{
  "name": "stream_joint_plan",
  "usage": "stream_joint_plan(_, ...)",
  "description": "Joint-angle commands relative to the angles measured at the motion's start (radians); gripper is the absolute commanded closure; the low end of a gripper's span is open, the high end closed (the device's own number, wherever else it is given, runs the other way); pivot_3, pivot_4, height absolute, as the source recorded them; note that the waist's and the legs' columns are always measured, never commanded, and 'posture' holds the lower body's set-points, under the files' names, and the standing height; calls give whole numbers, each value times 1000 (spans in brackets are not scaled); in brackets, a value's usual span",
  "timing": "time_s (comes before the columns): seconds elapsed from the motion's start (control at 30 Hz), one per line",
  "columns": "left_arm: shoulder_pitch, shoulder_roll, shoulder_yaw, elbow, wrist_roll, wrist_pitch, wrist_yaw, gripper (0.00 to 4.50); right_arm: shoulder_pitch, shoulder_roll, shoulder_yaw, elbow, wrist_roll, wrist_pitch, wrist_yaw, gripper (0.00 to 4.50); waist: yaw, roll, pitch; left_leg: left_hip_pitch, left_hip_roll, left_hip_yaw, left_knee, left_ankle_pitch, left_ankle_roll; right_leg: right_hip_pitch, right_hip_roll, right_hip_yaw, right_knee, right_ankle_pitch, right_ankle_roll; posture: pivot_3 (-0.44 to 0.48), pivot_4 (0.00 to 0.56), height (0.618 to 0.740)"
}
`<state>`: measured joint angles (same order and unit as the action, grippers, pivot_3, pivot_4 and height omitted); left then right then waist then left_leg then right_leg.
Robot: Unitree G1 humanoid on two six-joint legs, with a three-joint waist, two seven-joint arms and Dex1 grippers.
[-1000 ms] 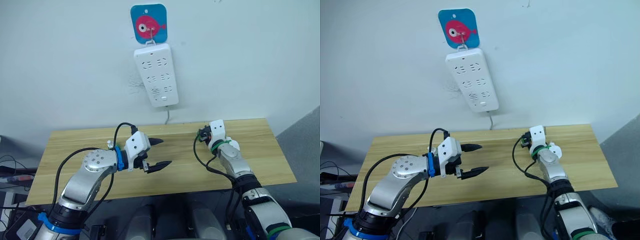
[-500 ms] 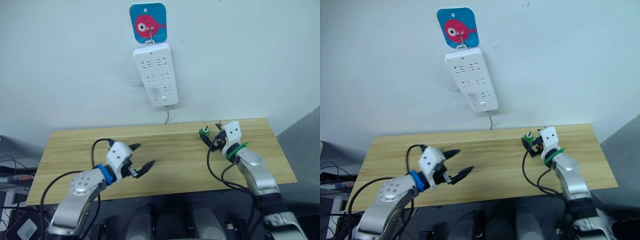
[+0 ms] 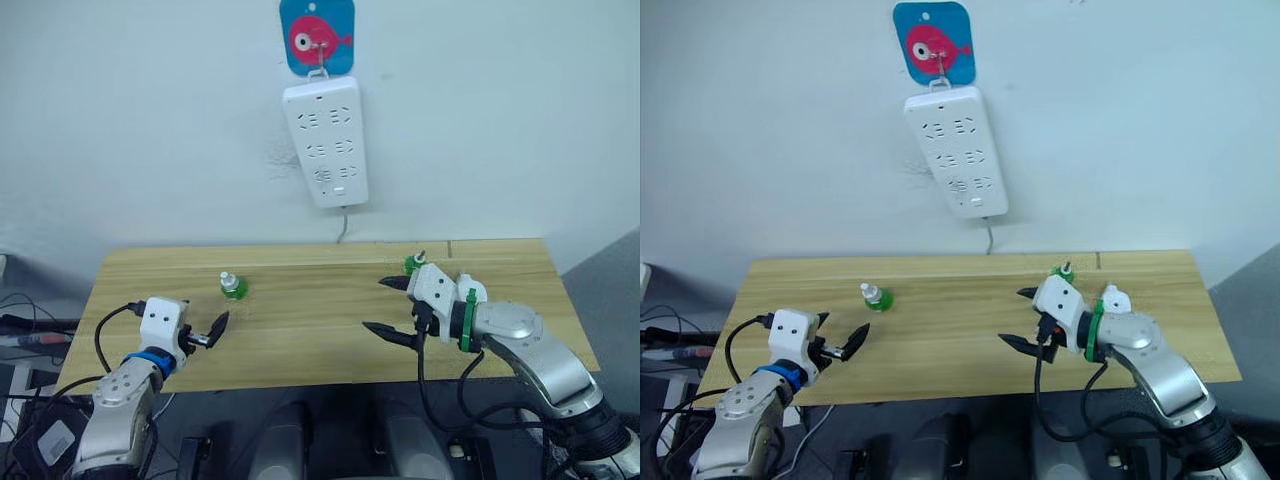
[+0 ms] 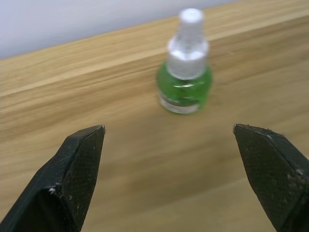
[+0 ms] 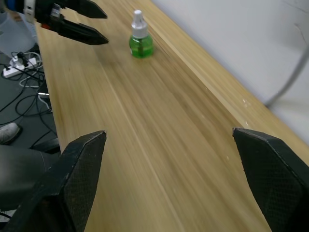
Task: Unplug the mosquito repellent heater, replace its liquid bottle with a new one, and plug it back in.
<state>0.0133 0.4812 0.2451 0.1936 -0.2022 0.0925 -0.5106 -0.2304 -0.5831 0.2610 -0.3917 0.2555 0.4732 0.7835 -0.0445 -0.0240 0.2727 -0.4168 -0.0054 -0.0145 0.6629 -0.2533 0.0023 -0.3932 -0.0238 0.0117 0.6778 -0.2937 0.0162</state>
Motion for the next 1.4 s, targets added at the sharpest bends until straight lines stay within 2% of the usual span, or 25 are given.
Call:
stream_joint_plan(0.03,-78,13,-45,118,36,-75,-42,3,-22,3,16,-69,6,33,6,127,4,0,3,-1,0,0,0,0,0,-1,0,0,0,0,0,-78,321,740)
stream_joint_plan(0.3,-250,-14,-119,381,92,-193,-62,3,-19,-16,21,-142,17,91,15,127,-7,-4,15,-6,0,0,0,0,0,-6,-1,-1,-2,0,0,-118,338,740)
stream_joint_plan(0.37,-277,-18,-124,423,103,-224,-52,3,-11,-22,17,-154,20,101,14,127,-11,-4,16,-11,0,0,0,0,0,-12,-1,-3,0,0,-1,-125,341,740)
stream_joint_plan(0.6,-335,-30,-115,506,103,-290,-27,3,20,-38,7,-182,21,122,9,127,-16,-4,18,-11,0,0,0,0,0,-12,-2,-5,1,0,-1,-141,343,740)
stream_joint_plan(0.7,-327,-32,-117,502,92,-288,-48,556,24,-43,3,-184,19,121,8,127,-17,-4,18,-11,0,1,0,0,0,-12,-2,-5,1,0,-1,-148,343,740)
stream_joint_plan(0.87,-275,-15,-110,446,91,-284,-56,2093,19,-44,-9,-175,11,113,0,127,-24,-4,18,-11,0,1,0,0,0,-12,-2,-5,1,0,-1,-159,336,740)
stream_joint_plan(0.93,-265,-3,-114,414,96,-292,-66,2234,14,-41,-15,-172,7,104,-4,127,-29,-4,18,-11,0,0,0,0,0,-12,-2,-5,1,0,-1,-160,334,740)
stream_joint_plan(1.1,-281,44,-242,196,100,-321,-279,2234,-20,-36,-44,-187,42,156,-1,127,-26,-3,20,-11,0,0,1,0,0,-12,-3,-6,2,0,-1,-160,323,740)
stream_joint_plan(1.2,-321,59,-304,94,62,-219,-402,2234,-63,-35,-56,-205,89,207,14,127,-27,-3,20,-11,-1,0,1,0,-1,-12,-4,-6,1,1,-1,-161,314,740)
stream_joint_plan(1.3,-436,71,-394,-36,-12,-60,-587,2234,-168,-19,-52,-207,148,296,21,127,-35,-3,20,-12,-1,1,2,0,-1,-12,-5,-7,2,1,-1,-173,308,740)
stream_joint_plan(1.4,-523,69,-441,-102,-45,51,-661,2234,-248,7,-26,-168,157,339,11,127,-40,-3,20,-13,-1,-1,2,1,-1,-12,-4,-10,2,1,-1,-183,305,740)
